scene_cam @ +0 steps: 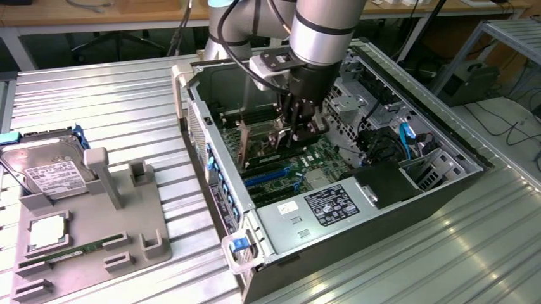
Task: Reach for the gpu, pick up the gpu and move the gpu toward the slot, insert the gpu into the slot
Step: 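Insert the gpu into the slot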
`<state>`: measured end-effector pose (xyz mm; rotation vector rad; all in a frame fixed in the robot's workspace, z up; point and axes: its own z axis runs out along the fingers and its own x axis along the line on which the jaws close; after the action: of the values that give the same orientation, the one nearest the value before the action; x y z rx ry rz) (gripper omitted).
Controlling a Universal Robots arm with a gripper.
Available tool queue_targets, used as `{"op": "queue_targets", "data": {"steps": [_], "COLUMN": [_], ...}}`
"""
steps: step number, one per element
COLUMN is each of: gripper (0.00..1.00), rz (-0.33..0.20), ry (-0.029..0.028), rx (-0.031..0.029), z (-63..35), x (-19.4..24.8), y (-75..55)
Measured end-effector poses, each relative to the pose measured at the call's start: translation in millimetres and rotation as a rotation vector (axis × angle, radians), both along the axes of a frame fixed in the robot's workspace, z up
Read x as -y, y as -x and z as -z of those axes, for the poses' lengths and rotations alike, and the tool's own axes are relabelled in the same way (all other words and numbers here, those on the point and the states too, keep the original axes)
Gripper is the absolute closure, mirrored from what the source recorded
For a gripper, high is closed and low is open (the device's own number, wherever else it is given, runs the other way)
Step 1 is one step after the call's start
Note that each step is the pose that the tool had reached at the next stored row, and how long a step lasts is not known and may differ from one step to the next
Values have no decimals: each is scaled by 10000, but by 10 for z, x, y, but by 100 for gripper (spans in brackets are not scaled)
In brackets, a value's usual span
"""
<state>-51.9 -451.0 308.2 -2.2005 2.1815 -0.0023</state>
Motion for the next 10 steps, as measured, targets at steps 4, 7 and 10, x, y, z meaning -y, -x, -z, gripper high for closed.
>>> {"op": "queue_targets", "data": {"steps": [4,7,10], "gripper": [73,73,73], "rz": [0,-1,1], "ry": [0,2,-1], "rx": [0,-2,0], "z": [76,109,157], "x": [4,34,54], "y": [31,33,35]}}
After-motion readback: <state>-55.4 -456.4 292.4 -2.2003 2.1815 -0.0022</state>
